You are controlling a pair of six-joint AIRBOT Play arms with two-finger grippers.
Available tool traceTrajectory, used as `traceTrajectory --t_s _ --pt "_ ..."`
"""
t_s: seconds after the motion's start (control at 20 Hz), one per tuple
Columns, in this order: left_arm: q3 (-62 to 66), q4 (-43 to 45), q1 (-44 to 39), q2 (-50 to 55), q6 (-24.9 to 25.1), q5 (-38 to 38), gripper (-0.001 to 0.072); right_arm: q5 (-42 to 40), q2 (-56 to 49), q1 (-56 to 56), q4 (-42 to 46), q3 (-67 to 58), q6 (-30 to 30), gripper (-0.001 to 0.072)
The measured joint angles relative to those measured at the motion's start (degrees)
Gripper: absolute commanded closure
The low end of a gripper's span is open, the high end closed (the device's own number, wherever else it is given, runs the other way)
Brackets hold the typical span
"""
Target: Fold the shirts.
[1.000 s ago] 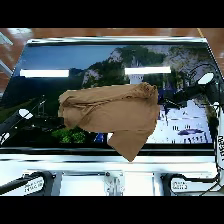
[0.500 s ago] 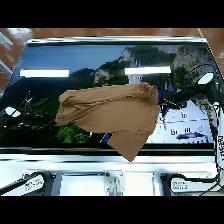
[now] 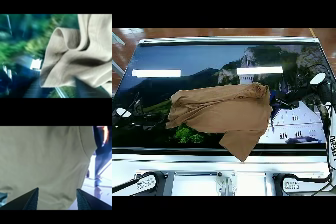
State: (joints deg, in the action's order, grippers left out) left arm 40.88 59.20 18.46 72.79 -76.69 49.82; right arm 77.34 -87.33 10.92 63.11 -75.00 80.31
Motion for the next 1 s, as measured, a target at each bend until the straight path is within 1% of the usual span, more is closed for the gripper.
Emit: traceTrajectory --t_s 0.2,0.3,0.35,0.5,0.7,0.75,0.8,0.85,0.9,0.95,1.0 --pt "0.0 -0.5 3.3 0.5 -0.3 1.4 0.0017 1.7 0.0 0.0 0.3 0.0 0.0 0.0121" --pt "0.0 -0.7 5.7 0.7 0.2 2.7 -0.0013 1.8 0.0 0.0 0.3 0.0 -0.2 0.0120" --pt "0.0 -0.7 6.5 1.0 0.5 3.1 -0.0013 1.9 0.0 0.0 0.3 0.0 -0.2 0.0121" --pt "0.0 -2.8 7.5 2.8 2.4 4.3 -0.0013 2.1 0.0 0.0 0.3 0.0 -0.2 0.0120" --pt "0.1 -10.0 7.4 6.1 6.4 4.7 -0.0006 2.2 0.0 0.0 0.2 0.0 -0.2 0.0121" --pt "0.2 -11.3 7.2 7.0 7.1 4.7 0.0068 2.3 0.0 0.0 0.2 0.0 -0.2 0.0121" --pt "0.2 -12.8 6.8 7.8 7.7 4.6 0.0228 2.3 0.0 0.0 0.0 0.0 -0.2 0.0120" --pt "0.1 -13.5 6.3 8.7 8.3 4.2 0.0419 2.3 0.0 0.0 0.0 0.0 -0.2 0.0114" --pt "0.0 -13.7 5.8 9.5 8.5 4.0 0.0544 2.4 0.0 0.0 0.0 0.0 -0.1 0.0030" --pt "-0.2 -14.4 5.2 10.1 8.8 4.0 0.0615 2.7 0.0 0.0 0.2 0.1 -0.1 0.0030" --pt "-0.1 -14.8 4.7 10.4 9.2 4.2 0.0669 2.8 0.0 0.0 0.7 0.5 -0.1 0.0030"
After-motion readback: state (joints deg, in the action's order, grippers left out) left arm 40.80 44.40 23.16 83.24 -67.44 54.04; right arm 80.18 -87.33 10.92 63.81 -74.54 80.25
